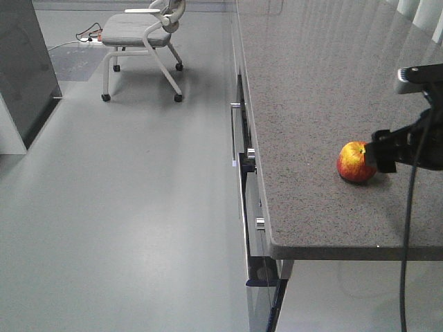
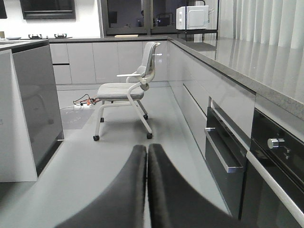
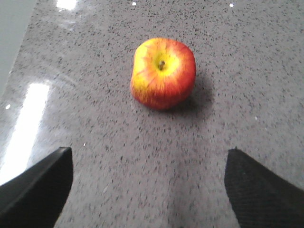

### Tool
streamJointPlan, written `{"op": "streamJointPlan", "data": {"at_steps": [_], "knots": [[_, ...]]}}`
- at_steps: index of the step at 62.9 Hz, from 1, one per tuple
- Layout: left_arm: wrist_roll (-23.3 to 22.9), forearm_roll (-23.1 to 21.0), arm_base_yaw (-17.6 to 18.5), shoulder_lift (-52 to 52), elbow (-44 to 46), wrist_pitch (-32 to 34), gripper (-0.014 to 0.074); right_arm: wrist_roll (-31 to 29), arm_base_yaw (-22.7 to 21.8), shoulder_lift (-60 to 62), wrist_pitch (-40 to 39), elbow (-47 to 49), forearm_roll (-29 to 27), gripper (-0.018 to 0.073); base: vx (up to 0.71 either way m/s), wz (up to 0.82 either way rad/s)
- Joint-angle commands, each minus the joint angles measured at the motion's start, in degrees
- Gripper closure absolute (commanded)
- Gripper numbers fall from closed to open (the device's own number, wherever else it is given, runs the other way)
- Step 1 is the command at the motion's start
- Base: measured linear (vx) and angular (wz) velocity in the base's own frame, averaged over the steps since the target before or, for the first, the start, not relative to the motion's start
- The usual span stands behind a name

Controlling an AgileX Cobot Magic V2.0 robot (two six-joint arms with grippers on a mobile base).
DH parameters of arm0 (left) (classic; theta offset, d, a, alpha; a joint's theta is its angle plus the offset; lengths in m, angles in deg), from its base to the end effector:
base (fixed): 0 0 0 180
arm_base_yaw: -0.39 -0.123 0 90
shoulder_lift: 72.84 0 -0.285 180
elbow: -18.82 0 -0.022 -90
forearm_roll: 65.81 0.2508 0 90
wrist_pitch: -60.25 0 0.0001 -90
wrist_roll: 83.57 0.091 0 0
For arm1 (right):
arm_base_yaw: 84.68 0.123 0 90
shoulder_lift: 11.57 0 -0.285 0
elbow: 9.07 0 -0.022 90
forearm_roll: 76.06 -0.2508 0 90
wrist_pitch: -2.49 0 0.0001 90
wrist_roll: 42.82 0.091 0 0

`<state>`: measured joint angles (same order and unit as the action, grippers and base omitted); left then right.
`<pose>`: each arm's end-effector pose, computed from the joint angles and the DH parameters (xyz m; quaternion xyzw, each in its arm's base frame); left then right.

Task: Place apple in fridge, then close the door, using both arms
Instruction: 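Close the right gripper on the apple and lift it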

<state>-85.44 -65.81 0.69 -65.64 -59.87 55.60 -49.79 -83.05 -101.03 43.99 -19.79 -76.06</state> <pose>0.0568 -0.0003 0.1977 -0.0097 0.7104 -0.0133 0.7036 0.3043 0.0087 0.3139 -0.0708 0.9419 -0.0153 0.3279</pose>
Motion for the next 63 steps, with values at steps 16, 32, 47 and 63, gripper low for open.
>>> {"op": "streamJointPlan", "data": {"at_steps": [16, 32, 47, 63], "knots": [[-0.57, 0.0, 0.35, -0.92, -1.23, 4.32, 0.0603, -0.66, -0.31, -11.37, -2.88, 12.06, 3.23, -0.0059, 0.0, 0.0], [-0.57, 0.0, 0.35, -0.92, -1.23, 4.32, 0.0603, -0.66, -0.31, -19.04, -3.11, 17.13, 4.24, -0.0053, 0.0, 0.0], [-0.57, 0.0, 0.35, -0.92, -1.23, 4.32, 0.0603, -0.66, -0.31, -23.82, -6.44, 17.91, 5.75, -0.0043, 0.0, 0.0], [-0.57, 0.0, 0.35, -0.92, -1.23, 4.32, 0.0603, -0.66, -0.31, -27.18, -9.4, 17.91, 5.31, -0.0015, 0.0, 0.0]]}}
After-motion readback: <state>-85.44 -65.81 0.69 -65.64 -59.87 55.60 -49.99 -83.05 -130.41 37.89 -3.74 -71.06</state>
